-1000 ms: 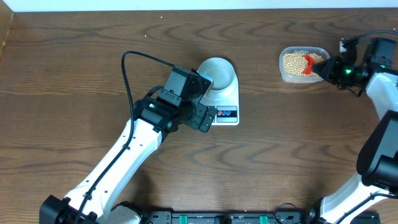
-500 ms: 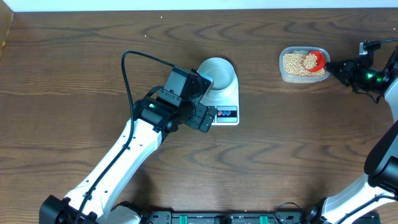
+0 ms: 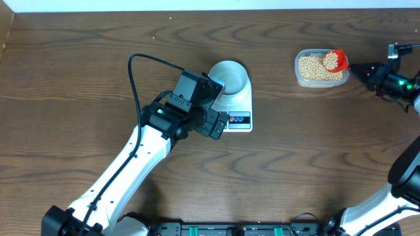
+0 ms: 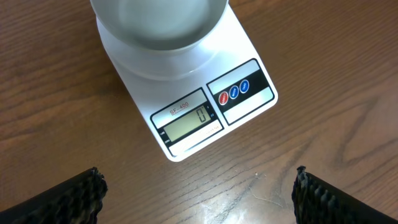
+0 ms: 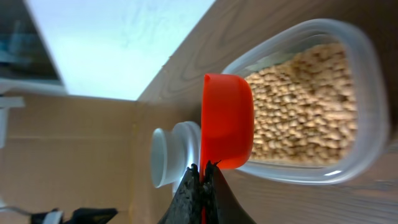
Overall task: Scoop item into bowl and weigh 50g on scale
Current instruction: 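Carry the filled red scoop with the right gripper over the bowl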
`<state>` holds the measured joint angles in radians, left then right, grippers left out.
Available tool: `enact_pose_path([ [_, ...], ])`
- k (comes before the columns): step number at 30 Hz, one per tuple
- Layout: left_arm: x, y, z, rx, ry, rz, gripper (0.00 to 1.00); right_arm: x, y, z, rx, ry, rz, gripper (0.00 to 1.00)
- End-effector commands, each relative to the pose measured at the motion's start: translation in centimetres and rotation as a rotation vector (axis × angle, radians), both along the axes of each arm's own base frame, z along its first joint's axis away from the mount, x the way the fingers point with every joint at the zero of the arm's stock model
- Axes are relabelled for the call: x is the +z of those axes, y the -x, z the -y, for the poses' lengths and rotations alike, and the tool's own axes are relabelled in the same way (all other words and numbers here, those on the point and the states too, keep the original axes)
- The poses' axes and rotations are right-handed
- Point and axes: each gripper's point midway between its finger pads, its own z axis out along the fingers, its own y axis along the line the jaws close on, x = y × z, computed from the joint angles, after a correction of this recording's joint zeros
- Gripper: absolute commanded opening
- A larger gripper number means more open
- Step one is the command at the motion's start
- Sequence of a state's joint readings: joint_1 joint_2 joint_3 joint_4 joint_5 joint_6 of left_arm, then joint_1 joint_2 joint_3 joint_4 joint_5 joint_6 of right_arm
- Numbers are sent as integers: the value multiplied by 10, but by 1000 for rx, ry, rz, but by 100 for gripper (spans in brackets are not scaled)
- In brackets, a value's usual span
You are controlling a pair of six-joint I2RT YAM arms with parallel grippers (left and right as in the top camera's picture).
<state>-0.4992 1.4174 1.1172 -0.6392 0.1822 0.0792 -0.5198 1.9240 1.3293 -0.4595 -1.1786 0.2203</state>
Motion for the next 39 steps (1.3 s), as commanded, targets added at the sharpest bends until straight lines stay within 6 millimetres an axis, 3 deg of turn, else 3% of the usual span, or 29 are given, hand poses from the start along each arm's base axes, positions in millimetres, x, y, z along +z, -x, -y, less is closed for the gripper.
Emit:
enact_pose_path([
  [1,4,0,0,-5,9,8,98,14,4,-14,67,-95,42,1],
  [9,4,0,0,-5,9,8,98,21,4,-43,147,-135,59,1],
  [25,4,0,0,-5,9,8,98,33,-4,-157,382,-159,58,1],
  [31,4,0,0,-5,9,8,98,24,-4,-201,438,-93,55,1],
  [39,4,0,0,-5,9,8,98,10,-4,-243,466,29,75,1],
])
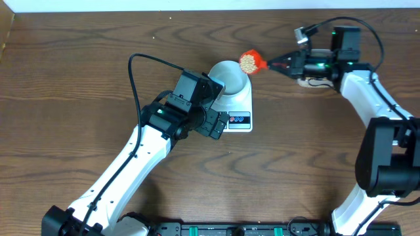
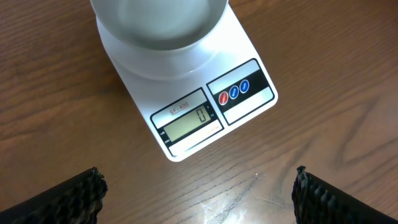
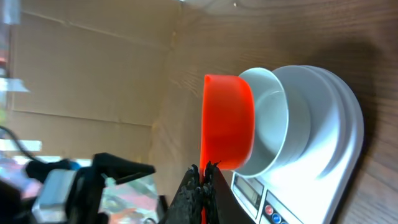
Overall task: Scoop item into bowl and weigh 50g on scale
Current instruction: 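Carry the filled red scoop with the right gripper over the bowl, then tip the red scoop to pour soybeans into the bowl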
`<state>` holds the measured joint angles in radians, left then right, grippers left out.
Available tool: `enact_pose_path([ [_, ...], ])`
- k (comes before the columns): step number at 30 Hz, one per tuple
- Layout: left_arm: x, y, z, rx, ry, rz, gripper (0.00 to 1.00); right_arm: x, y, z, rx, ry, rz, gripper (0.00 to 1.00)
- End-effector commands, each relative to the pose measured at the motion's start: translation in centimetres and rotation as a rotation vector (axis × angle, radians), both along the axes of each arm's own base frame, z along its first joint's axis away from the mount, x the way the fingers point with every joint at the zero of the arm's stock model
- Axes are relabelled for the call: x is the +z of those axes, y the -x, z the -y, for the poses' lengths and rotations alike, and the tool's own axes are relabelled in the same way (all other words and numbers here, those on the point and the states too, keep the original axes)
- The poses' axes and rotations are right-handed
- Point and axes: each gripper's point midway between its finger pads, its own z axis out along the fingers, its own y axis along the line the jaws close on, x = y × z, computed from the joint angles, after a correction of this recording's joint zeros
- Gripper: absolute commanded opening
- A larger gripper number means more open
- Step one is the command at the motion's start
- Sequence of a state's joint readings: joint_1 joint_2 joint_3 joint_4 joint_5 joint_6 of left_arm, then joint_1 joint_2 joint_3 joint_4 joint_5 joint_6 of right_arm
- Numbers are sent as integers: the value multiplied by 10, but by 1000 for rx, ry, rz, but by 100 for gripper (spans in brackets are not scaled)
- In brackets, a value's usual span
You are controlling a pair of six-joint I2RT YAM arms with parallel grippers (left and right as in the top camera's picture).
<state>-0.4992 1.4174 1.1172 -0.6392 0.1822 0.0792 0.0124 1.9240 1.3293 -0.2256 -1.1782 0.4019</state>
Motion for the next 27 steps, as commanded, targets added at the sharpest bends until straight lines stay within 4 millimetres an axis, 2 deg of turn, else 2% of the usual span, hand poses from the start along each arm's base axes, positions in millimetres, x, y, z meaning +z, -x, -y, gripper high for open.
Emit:
enact_pose_path([
  [1,4,0,0,-5,9,8,98,-10,-4,-14,-6,60,25,1],
  [7,4,0,0,-5,9,8,98,-15,0,-39,33,119,99,1],
  [14,4,0,0,-5,9,8,98,-22,1,-59,41,211,166,1],
  [21,4,0,0,-5,9,8,98,-22,6,-65,46,327,242,1],
  [27,4,0,0,-5,9,8,98,-8,9,-62,3,476,336,1],
])
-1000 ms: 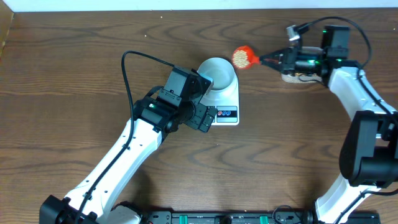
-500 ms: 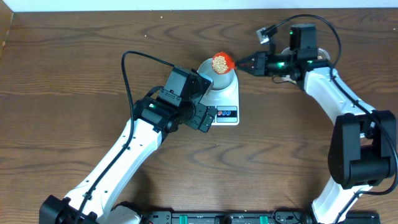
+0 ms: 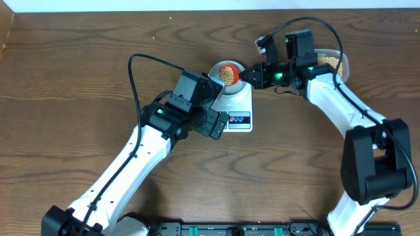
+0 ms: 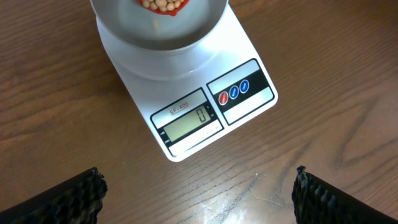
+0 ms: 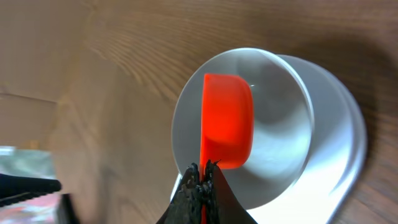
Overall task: Scoop item into bowl and weigh 50g on scale
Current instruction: 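Tip the red scoop to pour soybeans into the bowl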
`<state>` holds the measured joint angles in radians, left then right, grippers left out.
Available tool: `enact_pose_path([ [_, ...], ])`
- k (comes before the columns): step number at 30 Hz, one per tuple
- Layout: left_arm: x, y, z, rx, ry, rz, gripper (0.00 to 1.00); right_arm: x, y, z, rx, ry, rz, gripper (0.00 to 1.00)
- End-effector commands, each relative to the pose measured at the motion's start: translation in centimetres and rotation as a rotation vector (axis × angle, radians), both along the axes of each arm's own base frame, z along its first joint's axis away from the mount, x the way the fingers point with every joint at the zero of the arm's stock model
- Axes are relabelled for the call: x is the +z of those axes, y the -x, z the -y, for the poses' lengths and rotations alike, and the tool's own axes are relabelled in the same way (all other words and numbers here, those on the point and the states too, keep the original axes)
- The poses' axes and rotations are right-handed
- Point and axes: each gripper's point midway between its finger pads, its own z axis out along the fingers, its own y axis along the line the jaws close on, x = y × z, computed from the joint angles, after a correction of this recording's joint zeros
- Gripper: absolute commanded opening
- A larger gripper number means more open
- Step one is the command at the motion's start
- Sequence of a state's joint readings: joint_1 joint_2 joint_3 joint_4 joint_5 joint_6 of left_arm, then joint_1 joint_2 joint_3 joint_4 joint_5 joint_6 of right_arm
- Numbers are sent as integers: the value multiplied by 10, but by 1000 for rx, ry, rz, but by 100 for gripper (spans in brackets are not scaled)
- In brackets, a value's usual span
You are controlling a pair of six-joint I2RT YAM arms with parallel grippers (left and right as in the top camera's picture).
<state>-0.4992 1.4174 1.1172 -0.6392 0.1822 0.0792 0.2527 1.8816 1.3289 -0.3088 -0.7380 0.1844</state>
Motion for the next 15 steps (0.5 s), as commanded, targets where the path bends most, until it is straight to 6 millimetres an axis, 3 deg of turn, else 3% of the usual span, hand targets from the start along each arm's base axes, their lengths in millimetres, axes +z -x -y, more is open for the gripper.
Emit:
enact_pose_path([
  [1,4,0,0,-5,9,8,98,31,-4,5,-19,104,163,1],
  [15,4,0,0,-5,9,8,98,29,7,-4,-15,323,272,1],
])
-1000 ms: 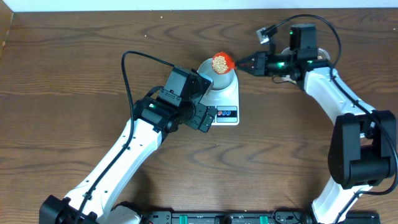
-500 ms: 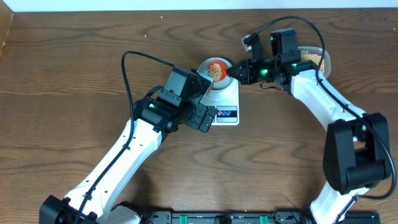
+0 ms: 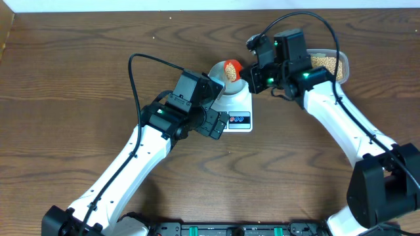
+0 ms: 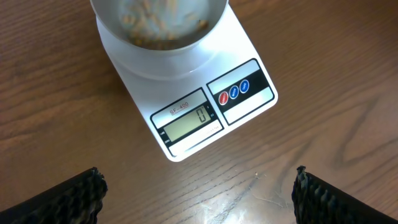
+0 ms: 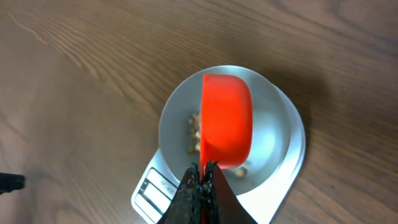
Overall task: Scoop item into bowl and weigh 50g on scale
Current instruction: 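Tip the red scoop to pour soybeans into the bowl, then return the empty red scoop with the right gripper to the tub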
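A white scale (image 3: 239,111) carries a white bowl (image 3: 220,78) at the table's middle. My right gripper (image 5: 203,169) is shut on the handle of a red scoop (image 5: 226,119), which is tipped on its side over the bowl (image 5: 273,124). Tan beans (image 5: 194,127) are falling and lying in the bowl (image 4: 115,25), blurred in the left wrist view. The scale's display (image 4: 189,123) reads 0. My left gripper (image 4: 199,193) hovers open just in front of the scale (image 4: 249,93), holding nothing. The red scoop (image 3: 231,69) shows over the bowl in the overhead view.
A clear tub of beans (image 3: 328,62) stands at the back right, partly hidden behind my right arm. The left arm's black cable (image 3: 141,62) loops over the table left of the scale. The wall edge runs along the back.
The right wrist has rolled, tipping the scoop from level to its side over the bowl. Beans have left the scoop and now lie in the bowl. The left arm has not moved.
First the right gripper held the scoop, filled with beans, in the tub at the back right. Then it held the full scoop beside the bowl's rim, later level over the bowl. Now the scoop is tipped and beans are in the bowl. The left gripper stayed open by the scale.
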`<state>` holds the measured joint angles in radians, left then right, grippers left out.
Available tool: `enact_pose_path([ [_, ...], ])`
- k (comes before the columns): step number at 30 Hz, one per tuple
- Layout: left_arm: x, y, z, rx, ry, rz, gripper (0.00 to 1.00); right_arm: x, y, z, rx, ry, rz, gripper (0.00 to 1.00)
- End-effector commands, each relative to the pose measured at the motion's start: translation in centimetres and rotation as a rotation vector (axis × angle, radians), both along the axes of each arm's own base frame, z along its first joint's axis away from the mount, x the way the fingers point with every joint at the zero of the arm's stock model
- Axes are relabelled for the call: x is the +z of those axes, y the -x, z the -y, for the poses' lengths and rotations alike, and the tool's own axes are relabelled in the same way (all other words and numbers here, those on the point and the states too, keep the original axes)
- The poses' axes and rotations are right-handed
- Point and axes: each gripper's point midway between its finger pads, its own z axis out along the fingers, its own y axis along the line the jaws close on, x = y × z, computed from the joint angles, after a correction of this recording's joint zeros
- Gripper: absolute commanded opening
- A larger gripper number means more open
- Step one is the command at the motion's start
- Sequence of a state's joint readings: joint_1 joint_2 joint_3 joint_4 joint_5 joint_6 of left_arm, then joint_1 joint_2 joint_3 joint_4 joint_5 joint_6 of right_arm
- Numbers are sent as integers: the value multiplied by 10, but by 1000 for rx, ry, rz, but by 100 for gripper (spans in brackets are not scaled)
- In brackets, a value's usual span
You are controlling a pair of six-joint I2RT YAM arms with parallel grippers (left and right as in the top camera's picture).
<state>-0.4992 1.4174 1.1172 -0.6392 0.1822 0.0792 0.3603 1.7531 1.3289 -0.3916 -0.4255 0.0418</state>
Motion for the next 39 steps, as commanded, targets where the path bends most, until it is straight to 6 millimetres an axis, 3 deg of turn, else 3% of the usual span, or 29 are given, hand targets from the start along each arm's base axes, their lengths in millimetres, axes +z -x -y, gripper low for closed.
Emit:
enact_pose_path([
  [1,4,0,0,-5,9,8,98,4,-2,-2,-3,72,63,1],
  [23,4,0,0,-5,9,8,98,8,0,-13,17,428,309,1],
  [34,4,0,0,-5,9,8,98,13,-1,-16,-4,399,313,1],
  [39,4,0,0,-5,9,8,98,25,-2,-12,-9,333,306,1],
])
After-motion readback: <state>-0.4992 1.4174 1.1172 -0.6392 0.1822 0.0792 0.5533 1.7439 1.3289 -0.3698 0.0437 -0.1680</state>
